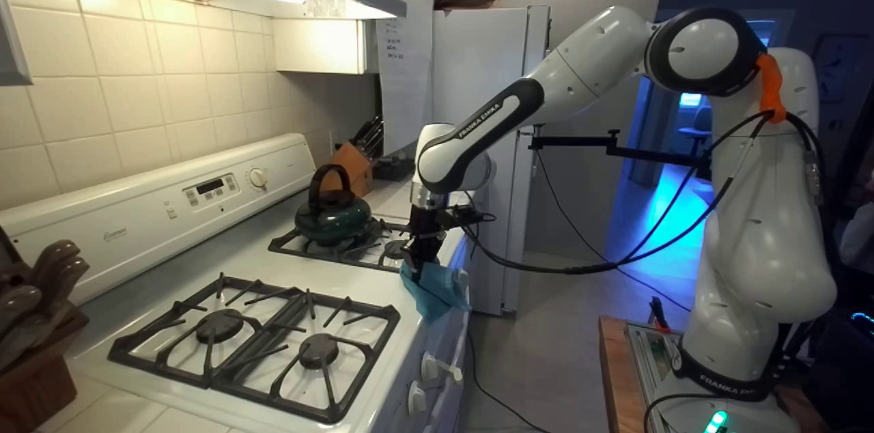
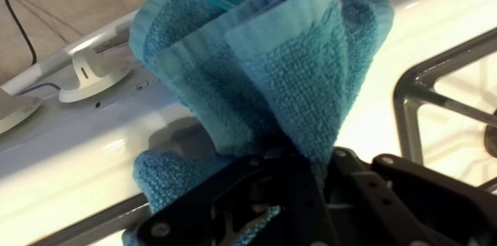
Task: Use the towel to wipe the stove
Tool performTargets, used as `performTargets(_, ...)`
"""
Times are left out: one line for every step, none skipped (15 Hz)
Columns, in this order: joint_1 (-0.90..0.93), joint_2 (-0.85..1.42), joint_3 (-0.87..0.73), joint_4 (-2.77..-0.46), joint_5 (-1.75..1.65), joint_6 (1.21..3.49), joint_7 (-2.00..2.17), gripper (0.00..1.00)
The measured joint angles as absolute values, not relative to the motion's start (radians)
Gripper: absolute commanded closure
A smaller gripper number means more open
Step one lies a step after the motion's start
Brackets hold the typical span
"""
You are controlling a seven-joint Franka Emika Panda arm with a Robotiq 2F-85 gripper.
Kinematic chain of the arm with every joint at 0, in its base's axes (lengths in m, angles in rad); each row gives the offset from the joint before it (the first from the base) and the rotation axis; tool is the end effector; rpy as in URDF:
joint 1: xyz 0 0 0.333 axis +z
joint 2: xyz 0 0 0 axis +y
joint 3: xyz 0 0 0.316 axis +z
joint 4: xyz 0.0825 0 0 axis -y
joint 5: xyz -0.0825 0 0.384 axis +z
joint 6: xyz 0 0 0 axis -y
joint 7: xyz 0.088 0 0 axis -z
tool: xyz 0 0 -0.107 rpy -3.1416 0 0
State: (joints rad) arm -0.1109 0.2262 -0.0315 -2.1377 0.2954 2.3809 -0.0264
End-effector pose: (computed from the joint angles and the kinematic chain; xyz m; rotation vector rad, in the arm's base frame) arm 0.5643 -0.0777 0.3016 -2.9058 0.4809 -0.0506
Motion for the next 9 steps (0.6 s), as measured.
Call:
performTargets(-0.110, 0.233, -0.030, -2.126, 0.293, 2.376, -0.031, 0.98)
performTargets(-0.110, 0.241, -0.030, -2.113, 0.290, 2.371, -0.040, 0.98)
performTargets(-0.110, 0.250, -0.029, -2.098, 0.283, 2.366, -0.056, 0.98)
performTargets(-0.110, 0.261, -0.029, -2.082, 0.271, 2.362, -0.073, 0.98)
performTargets(-0.110, 0.272, -0.029, -2.066, 0.258, 2.357, -0.090, 0.98)
performTargets(-0.110, 0.285, -0.029, -2.049, 0.246, 2.350, -0.109, 0.98)
performTargets(-0.110, 0.298, -0.029, -2.032, 0.232, 2.345, -0.128, 0.98)
performTargets(-0.110, 0.312, -0.029, -2.015, 0.220, 2.343, -0.145, 0.98)
performTargets(-0.110, 0.326, -0.029, -1.998, 0.209, 2.342, -0.163, 0.98)
